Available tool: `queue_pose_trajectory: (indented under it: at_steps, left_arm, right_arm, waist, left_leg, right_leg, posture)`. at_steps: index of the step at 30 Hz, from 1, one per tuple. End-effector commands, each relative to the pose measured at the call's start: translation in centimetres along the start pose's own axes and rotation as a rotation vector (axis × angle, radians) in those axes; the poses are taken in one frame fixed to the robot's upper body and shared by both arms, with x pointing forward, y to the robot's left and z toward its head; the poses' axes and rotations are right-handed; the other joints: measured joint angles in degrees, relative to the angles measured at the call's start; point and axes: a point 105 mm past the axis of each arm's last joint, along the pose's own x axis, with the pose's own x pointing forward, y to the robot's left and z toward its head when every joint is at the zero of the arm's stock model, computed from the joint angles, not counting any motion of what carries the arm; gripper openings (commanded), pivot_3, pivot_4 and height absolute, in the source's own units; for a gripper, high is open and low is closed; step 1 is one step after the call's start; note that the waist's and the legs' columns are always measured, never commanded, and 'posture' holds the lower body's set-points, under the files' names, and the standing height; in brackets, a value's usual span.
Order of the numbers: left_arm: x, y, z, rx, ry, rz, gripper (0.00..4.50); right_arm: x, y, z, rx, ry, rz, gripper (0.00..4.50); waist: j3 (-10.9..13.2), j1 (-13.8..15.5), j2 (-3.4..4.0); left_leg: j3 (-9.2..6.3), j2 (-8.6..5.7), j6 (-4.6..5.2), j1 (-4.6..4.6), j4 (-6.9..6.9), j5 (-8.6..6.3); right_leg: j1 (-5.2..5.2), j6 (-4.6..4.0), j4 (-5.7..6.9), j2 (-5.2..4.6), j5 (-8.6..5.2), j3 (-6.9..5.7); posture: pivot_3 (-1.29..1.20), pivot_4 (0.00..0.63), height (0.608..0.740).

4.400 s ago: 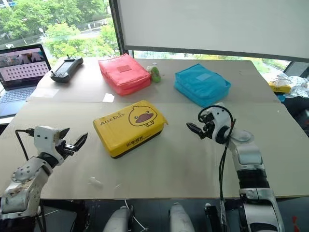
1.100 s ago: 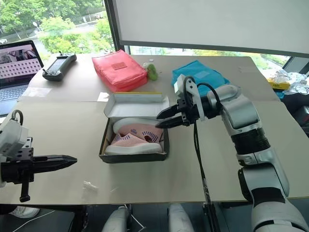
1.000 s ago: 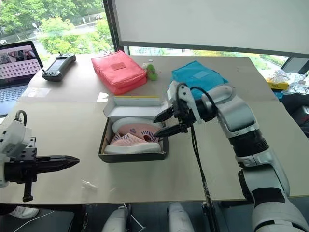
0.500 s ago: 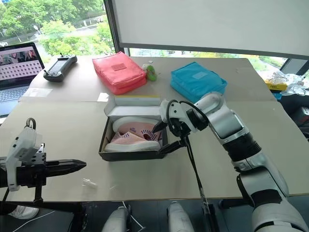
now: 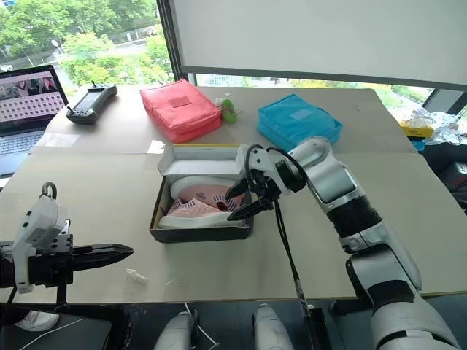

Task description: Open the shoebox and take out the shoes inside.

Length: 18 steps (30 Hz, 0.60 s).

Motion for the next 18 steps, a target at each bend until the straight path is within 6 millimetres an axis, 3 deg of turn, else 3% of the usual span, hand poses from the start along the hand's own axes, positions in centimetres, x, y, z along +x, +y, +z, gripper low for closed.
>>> queue_pose_trajectory:
  at_steps: [1,6,13,16,18]
  left_arm:
    - [-0.3,0.1,0.7,0.044,-0.012,0.013,0.00]
    - [-0.4,0.2,0.7,0.054,-0.009,0.018,0.00]
    - [-0.6,-0.1,0.5,0.057,-0.006,0.023,0.00]
    - [-0.5,-0.2,0.5,0.060,-0.006,0.023,0.00]
    - [-0.5,-0.2,0.5,0.062,-0.006,0.024,0.00]
  right_arm:
    - [0.0,-0.8,0.9,-0.060,0.003,-0.025,3.00]
    - [0.4,-1.3,-0.5,-0.045,0.032,-0.041,3.00]
    - [0.8,-0.4,-2.0,-0.028,0.065,0.000,3.00]
    - [1.1,-0.1,-2.3,-0.025,0.074,0.010,2.35]
    - [1.2,0.0,-2.3,-0.025,0.072,0.016,1.65]
  waist:
    - [0.00,-0.05,0.00]
    - [0.00,-0.04,0.00]
    - [0.00,-0.02,0.00]
    - [0.00,-0.02,0.00]
    - [0.00,-0.02,0.00]
  left_leg:
    - [0.00,0.01,0.00,0.00,0.00,0.00]
    - [-0.01,0.03,0.00,0.01,0.00,0.00]
    - [-0.01,0.03,0.00,0.01,0.00,0.00]
    - [-0.01,0.03,-0.01,0.01,0.00,0.00]
    - [-0.01,0.03,-0.01,0.01,0.01,0.00]
  right_leg:
    - [0.00,0.00,0.00,0.01,0.00,0.00]
    - [0.00,0.00,0.02,0.05,0.00,0.01]
    - [0.00,-0.01,0.01,0.06,0.00,0.01]
    - [0.00,-0.01,0.01,0.06,0.00,0.01]
    - [0.01,-0.01,0.01,0.05,0.00,0.01]
  posture:
    - [0.00,0.150,0.725]
    - [0.00,0.150,0.725]
    - [0.00,0.150,0.725]
    - [0.00,0.150,0.725]
    - [0.00,0.150,0.725]
